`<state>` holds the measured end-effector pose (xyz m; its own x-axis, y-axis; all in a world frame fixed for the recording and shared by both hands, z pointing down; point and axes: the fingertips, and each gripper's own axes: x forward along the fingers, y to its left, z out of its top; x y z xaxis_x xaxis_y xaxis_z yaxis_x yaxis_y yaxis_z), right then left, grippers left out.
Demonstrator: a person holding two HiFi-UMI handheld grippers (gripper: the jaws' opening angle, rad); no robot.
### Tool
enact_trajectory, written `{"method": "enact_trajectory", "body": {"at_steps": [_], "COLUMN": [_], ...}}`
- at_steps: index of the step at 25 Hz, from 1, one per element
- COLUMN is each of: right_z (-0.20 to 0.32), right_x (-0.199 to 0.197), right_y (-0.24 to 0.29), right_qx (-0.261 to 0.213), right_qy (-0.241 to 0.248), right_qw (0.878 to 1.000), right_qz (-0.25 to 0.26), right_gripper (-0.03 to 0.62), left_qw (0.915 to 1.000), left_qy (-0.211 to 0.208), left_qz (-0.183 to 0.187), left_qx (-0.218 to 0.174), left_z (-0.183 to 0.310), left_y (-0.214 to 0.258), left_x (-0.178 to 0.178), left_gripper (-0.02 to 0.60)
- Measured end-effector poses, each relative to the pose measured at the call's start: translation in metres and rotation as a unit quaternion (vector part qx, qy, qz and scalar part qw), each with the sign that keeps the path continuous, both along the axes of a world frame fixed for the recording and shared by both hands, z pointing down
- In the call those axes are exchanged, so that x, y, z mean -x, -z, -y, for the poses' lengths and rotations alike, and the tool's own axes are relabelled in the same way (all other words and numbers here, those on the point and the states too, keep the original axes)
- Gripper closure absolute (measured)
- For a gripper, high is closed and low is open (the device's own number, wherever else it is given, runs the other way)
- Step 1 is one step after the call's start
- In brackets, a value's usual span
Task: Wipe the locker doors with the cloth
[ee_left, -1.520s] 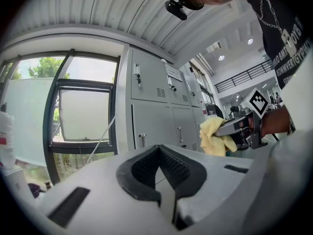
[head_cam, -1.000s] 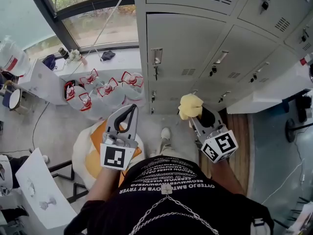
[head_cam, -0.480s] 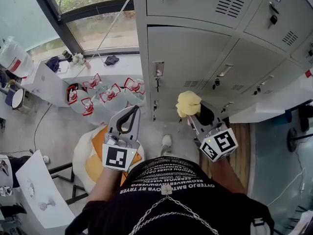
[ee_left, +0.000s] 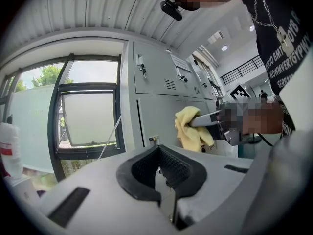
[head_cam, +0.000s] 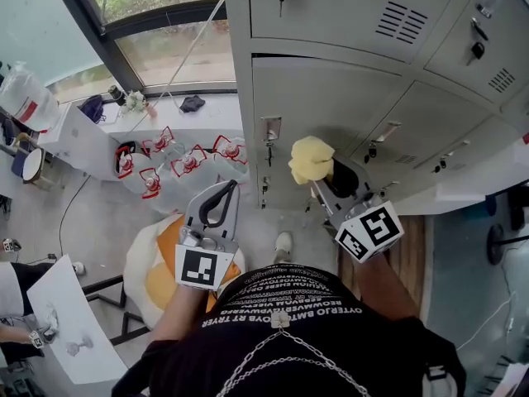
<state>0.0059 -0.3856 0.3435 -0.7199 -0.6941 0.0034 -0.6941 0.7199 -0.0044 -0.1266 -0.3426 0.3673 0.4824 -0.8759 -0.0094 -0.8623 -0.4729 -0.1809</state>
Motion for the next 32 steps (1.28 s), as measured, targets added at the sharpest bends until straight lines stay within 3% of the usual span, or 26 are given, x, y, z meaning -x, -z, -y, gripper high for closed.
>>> {"method": "enact_trajectory", "body": {"at_steps": [8, 20, 26, 32], "right_z": [0.024, 0.053, 0.063, 0.074], "right_x": [0.032, 0.066, 0.073, 0.066], "right_y": [0.033, 0.059, 0.065, 0.069], "right_qx": [-0.027, -0.051, -0.047, -0.078], "right_qy": [0.042, 0.065, 0.067, 0.04], "right_qw": [0.999, 0.996, 0.996, 0.996], "right_qz": [0.012, 0.016, 0.018, -0.008], "right_gripper": [0.484, 0.482, 0.482, 0.482], "left_qw": [0.9999, 0.9998, 0.9997, 0.9995], "left_qy": [0.004, 0.0, 0.0, -0.002], "left_qz": [-0.005, 0.013, 0.014, 0.019], "left_qx": [0.011, 0.018, 0.022, 0.025], "left_z": [0.008, 0.007, 0.002, 0.002], "left_y": [-0.006, -0.015, -0.018, -0.018], "left_x": [0.001, -0.005, -0.006, -0.009], "left_gripper": [0.575, 0.575, 0.576, 0.575]}}
